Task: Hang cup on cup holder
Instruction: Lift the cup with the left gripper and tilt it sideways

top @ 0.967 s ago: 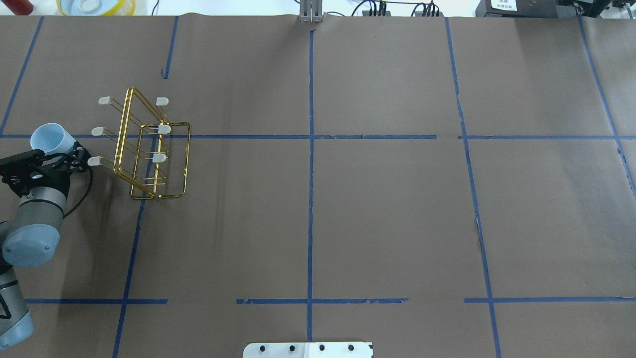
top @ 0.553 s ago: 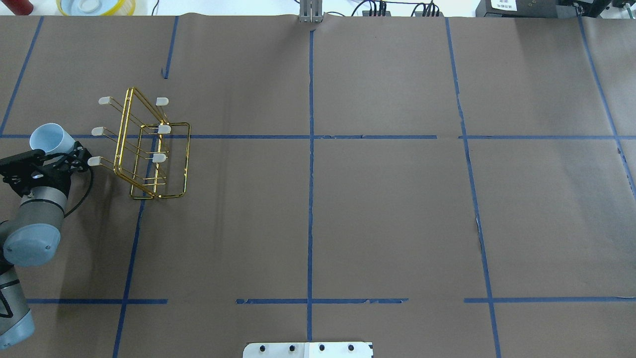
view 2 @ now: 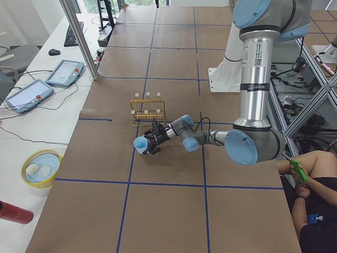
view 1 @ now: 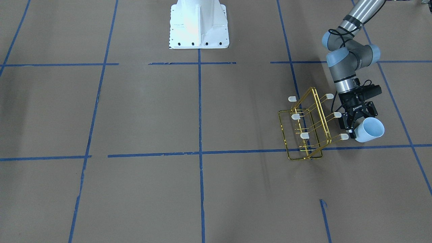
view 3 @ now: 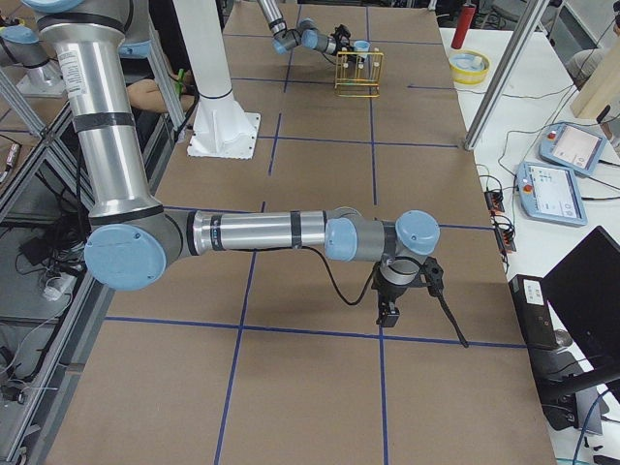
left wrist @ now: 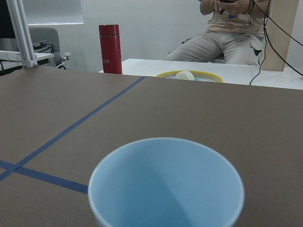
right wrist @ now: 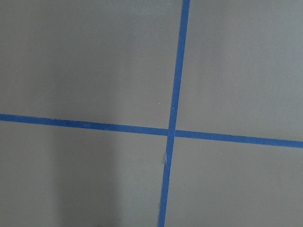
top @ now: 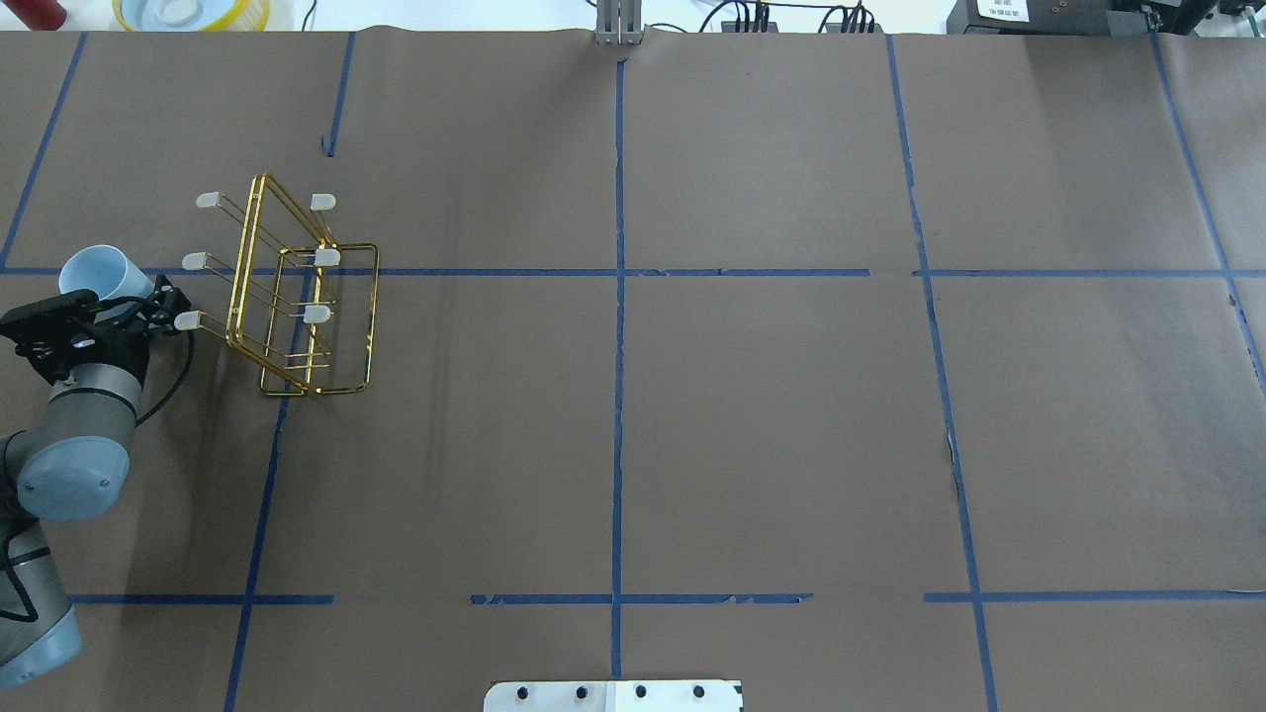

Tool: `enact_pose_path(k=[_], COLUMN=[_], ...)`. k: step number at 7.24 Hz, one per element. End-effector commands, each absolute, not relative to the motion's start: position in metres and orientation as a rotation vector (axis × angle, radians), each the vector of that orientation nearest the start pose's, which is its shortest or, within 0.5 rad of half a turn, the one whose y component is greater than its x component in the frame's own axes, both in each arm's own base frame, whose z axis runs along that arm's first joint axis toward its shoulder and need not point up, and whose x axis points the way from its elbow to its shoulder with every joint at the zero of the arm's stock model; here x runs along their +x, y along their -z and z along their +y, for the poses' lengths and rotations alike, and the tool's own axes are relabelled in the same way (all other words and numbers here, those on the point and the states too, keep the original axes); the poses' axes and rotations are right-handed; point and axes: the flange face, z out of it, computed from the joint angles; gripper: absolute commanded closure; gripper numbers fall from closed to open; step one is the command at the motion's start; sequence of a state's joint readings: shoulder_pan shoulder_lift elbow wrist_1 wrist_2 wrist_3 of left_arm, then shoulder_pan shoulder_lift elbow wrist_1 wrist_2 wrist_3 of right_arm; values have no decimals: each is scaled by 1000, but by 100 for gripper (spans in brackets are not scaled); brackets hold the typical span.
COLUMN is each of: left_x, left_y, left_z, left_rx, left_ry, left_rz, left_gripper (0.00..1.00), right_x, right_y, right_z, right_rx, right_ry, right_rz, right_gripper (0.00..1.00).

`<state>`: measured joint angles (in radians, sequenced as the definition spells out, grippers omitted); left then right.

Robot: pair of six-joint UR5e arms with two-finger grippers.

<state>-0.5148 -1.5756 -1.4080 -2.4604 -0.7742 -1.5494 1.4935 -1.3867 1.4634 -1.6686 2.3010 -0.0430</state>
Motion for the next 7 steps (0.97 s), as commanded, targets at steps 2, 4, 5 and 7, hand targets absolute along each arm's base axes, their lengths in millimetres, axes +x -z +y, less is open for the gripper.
enact_pose_path(k=[2, 4, 5, 7], left_x=[335, 334, 329, 285], left_y=[-643, -642, -639, -609], left_z=[-436, -437, -442, -462], left_rx=[935, 936, 929, 854], left_ry=[750, 753, 771, 849], left_rz=[453, 455, 476, 644], left_gripper=[3, 37, 79, 100], right_x=[23, 23, 23, 23], right_y=[-627, -627, -627, -626], right_z=[-570, -570, -570, -570], right_rx=[-33, -33, -33, -31], right_ry=[106, 106, 106, 107], right_rz=[-730, -730, -730, -730], right_gripper=[0, 0, 0, 0])
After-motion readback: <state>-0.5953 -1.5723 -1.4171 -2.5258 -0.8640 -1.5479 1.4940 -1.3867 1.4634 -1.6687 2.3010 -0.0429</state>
